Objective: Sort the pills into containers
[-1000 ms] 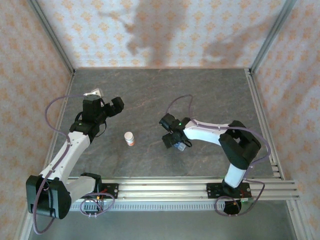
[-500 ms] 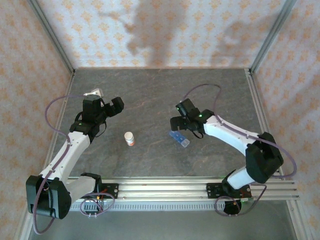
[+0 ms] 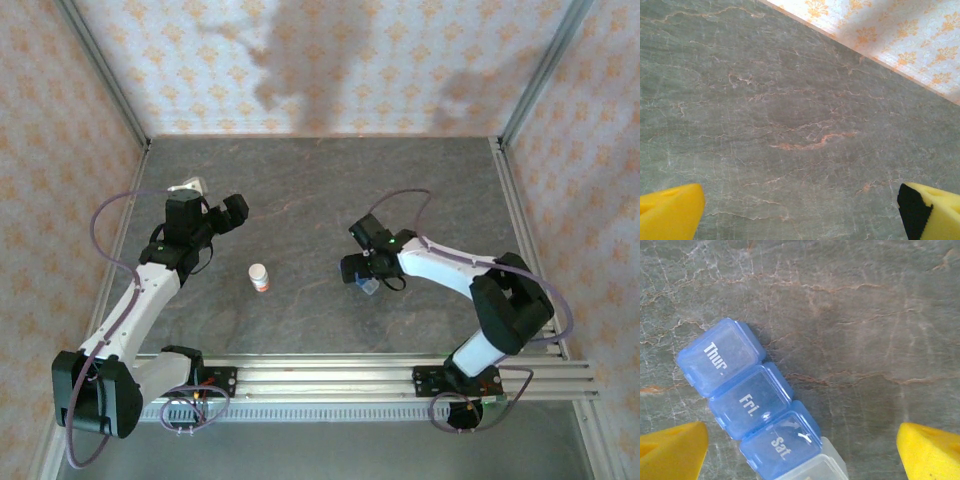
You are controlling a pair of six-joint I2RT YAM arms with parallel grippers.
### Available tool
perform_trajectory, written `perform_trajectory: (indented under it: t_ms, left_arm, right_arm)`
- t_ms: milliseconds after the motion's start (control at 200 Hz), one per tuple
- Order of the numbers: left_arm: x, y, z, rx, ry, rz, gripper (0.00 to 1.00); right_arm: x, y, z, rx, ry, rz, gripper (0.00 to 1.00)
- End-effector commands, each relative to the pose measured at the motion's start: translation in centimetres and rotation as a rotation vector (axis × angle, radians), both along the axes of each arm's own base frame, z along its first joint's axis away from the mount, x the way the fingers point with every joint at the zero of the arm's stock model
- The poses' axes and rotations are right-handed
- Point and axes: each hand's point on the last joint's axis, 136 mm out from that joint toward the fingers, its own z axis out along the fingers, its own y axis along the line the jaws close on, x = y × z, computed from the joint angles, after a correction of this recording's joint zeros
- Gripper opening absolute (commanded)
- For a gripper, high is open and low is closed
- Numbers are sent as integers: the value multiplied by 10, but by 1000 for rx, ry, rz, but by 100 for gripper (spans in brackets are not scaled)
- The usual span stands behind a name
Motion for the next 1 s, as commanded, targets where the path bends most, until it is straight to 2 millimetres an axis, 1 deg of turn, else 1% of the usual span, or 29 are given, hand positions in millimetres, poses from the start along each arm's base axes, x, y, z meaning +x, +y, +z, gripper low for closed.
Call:
perform_trajectory:
  t_ms: [0, 200, 340, 395, 480, 566, 666, 781, 991]
  left_arm:
    - [2, -5, 16, -17, -33, -15, 100]
    - [3, -6, 15, -21, -32, -15, 100]
    - [5, -6, 14, -27, -27, -14, 100]
    - [5, -7, 13, -27, -25, -15, 100]
    - [6, -7, 13, -28, -26, -13, 100]
    - [6, -7, 11, -35, -25, -13, 100]
    - [7, -8, 10, -40, -24, -14, 100]
    - [7, -9, 11, -42, -24, -16, 100]
    - [8, -10, 13, -47, -28, -19, 99]
  right_arm:
    - [-5, 11, -9, 33, 25, -2, 96]
    - [-19, 25, -20, 38, 61, 28, 92]
    - [-28, 33, -20, 34, 62, 40, 91]
    - [-27, 31, -21, 18, 53, 25, 90]
    - [-25, 22, -24, -23, 37, -2, 88]
    - [-23, 11, -26, -72, 18, -27, 85]
    - [-21, 3, -27, -103, -2, -43, 81]
    - [-19, 0, -28, -117, -19, -52, 75]
    - [-17, 3, -31, -111, -23, -47, 64]
